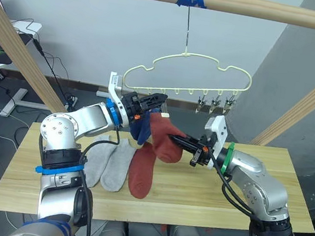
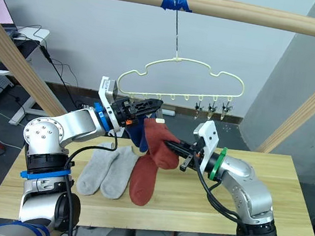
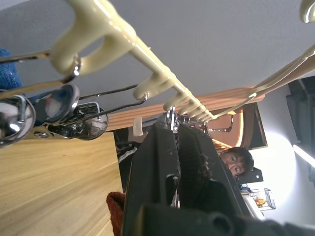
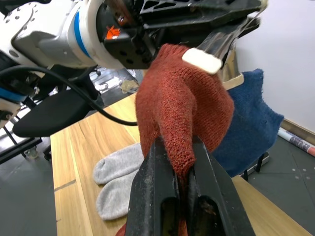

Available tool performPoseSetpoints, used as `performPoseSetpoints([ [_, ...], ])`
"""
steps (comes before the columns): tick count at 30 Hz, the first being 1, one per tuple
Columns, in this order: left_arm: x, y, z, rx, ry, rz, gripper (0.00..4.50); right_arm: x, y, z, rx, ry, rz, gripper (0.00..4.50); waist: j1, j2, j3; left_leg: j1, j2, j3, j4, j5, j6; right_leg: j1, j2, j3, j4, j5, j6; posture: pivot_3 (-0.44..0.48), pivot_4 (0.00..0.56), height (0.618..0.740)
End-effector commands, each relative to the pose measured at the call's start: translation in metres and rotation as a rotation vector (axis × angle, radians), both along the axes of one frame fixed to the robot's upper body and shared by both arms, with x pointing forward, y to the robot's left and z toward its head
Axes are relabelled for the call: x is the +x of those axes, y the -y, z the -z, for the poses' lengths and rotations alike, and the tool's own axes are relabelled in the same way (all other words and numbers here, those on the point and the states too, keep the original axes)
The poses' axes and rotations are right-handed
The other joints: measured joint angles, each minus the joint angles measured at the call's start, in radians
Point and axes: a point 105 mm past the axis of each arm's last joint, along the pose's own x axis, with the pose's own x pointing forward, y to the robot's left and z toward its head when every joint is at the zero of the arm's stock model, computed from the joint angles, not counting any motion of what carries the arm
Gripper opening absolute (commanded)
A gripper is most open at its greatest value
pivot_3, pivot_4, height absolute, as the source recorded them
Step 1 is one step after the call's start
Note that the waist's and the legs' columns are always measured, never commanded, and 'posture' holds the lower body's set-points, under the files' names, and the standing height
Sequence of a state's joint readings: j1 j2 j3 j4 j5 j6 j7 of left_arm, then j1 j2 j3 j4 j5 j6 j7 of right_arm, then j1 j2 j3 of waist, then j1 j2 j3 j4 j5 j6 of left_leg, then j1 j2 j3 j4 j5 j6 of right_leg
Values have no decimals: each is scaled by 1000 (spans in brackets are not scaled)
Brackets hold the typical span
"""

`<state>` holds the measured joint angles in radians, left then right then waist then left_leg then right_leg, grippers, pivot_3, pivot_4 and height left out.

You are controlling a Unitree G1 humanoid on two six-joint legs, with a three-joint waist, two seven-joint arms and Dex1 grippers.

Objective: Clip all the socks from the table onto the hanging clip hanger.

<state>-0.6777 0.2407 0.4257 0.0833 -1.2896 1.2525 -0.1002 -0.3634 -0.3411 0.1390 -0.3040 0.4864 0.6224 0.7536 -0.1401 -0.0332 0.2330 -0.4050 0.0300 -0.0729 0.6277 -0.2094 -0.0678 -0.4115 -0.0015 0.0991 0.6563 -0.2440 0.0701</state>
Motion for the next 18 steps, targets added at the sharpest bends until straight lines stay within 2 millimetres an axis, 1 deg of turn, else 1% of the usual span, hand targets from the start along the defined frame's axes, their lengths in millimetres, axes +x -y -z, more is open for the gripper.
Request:
performPoseSetpoints([
  [1, -8, 3, -16, -15, 82, 26, 27, 2, 1, -11, 30, 31, 10, 37, 0, 0, 0, 0, 0, 0, 0, 0, 0, 0, 0, 0, 0, 0, 0, -140, 183, 740],
  [3, -11, 5, -17, 27, 121, 33, 27, 1, 0, -10, 19, 40, 4, 37, 0, 0, 0, -1, 0, 0, 0, 0, 0, -1, 0, 0, 0, 0, 0, -139, 181, 740],
  [5, -13, 5, -20, 19, 145, 46, 27, 1, -1, -10, 18, 42, 1, 37, 0, 0, 0, -3, 0, 0, 0, 0, 0, -4, 0, 0, 0, 0, 0, -139, 181, 740],
  [7, -19, 6, -26, -15, 172, 77, 764, 0, -3, -10, 11, 47, -3, 0, 1, 0, 0, -6, 0, 0, 0, 0, 0, -7, 0, 0, 1, 0, 0, -140, 178, 740],
  [8, -21, 7, -29, -34, 182, 89, 1024, 0, -3, -10, 9, 49, -3, 0, 1, 0, 0, -9, 0, 0, 1, 0, 0, -9, 0, 0, 2, 0, 0, -140, 178, 740],
  [9, -23, 7, -31, -47, 188, 97, 1376, 0, -3, -9, 8, 50, -2, 0, 1, 0, 0, -11, 0, 0, 1, 0, 0, -11, 0, 0, 2, 0, 0, -140, 178, 740],
  [10, -22, 6, -31, -44, 187, 94, 1722, 1, -3, -9, 4, 53, -1, 0, 1, 0, 0, -11, 0, 0, 1, 0, 0, -11, 0, 0, 2, 0, 0, -137, 170, 740],
  [15, -20, 3, -28, -22, 179, 71, 3310, 2, -6, -10, 7, 61, -3, 0, 1, 0, 0, -11, 0, 0, 1, 0, 0, -11, 0, 0, 2, 0, 0, -133, 168, 740],
  [17, -20, -3, -29, -9, 181, 48, 3936, 4, -7, -9, -1, 71, 0, 0, 0, 0, 0, -11, 0, 0, 1, 0, 0, -11, 0, 0, 2, 0, 0, -128, 170, 740],
  [18, -20, -6, -26, 19, 177, 41, 4255, 4, -7, -9, -3, 72, 2, 0, 0, 0, 0, -11, 0, 0, 1, 0, 0, -11, 0, 0, 3, 0, 0, -128, 170, 740],
])
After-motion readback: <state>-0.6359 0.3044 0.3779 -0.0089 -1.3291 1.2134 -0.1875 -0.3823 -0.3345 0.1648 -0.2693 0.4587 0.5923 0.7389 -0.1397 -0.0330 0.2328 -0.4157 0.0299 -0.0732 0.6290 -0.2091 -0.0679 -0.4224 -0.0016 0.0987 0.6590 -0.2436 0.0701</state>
